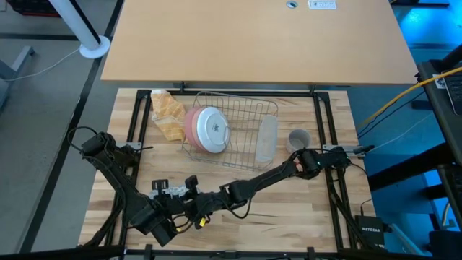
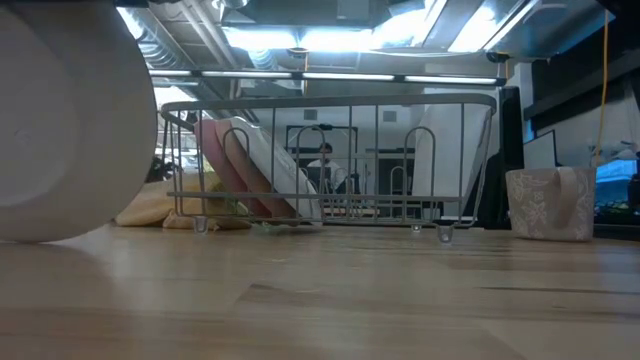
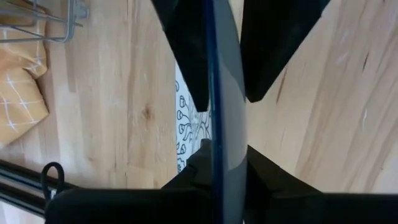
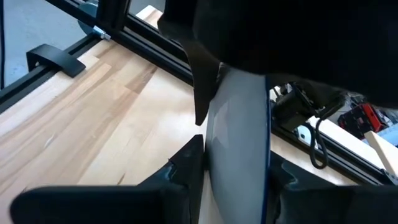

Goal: Sort dishes
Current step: Put the white patterned plate in the dish rack

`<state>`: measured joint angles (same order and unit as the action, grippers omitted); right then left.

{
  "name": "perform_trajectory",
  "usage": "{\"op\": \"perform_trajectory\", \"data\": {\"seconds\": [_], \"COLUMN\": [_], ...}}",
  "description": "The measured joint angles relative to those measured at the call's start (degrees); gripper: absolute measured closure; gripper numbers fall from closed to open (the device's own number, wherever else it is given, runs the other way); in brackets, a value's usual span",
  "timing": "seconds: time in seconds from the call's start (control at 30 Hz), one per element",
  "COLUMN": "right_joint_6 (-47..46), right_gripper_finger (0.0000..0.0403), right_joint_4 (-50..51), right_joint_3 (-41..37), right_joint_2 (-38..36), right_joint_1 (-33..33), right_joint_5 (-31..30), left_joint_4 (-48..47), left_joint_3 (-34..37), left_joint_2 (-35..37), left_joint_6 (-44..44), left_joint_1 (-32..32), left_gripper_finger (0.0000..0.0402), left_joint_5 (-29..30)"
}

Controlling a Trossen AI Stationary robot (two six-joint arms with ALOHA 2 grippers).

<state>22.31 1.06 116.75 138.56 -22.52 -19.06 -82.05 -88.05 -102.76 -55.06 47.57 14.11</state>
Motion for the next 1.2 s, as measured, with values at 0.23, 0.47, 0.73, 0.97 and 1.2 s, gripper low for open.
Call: {"op": "perform_trajectory", "data": {"seconds": [0.23,0.47,0.73,0.97,1.2], "right_joint_6": [-0.07,-0.01,0.22,0.49,0.42], "right_gripper_finger": [0.0306,0.0305,0.0306,0.0306,0.0306], "right_joint_4": [3.17,6.76,8.83,11.52,18.52], "right_joint_3": [-0.09,-0.13,-0.13,-0.13,-0.13], "right_joint_2": [-1.64,-3.32,-4.00,-4.37,-9.20], "right_joint_1": [-0.04,-0.02,-0.25,-0.11,-0.91], "right_joint_5": [-2.00,-4.01,-11.66,-13.87,-22.32], "left_joint_4": [0.03,-0.15,-2.63,-5.18,-5.52], "left_joint_3": [-0.04,-0.09,0.06,0.07,-2.43], "left_joint_2": [0.02,0.04,0.07,0.02,0.02], "left_joint_6": [-0.04,-0.15,-2.77,-3.65,-4.27], "left_joint_1": [0.00,-0.01,0.24,0.44,0.62], "left_gripper_finger": [0.0373,0.0373,0.0373,0.0373,0.0373], "left_joint_5": [0.39,0.66,-1.03,-2.03,-3.14]}}
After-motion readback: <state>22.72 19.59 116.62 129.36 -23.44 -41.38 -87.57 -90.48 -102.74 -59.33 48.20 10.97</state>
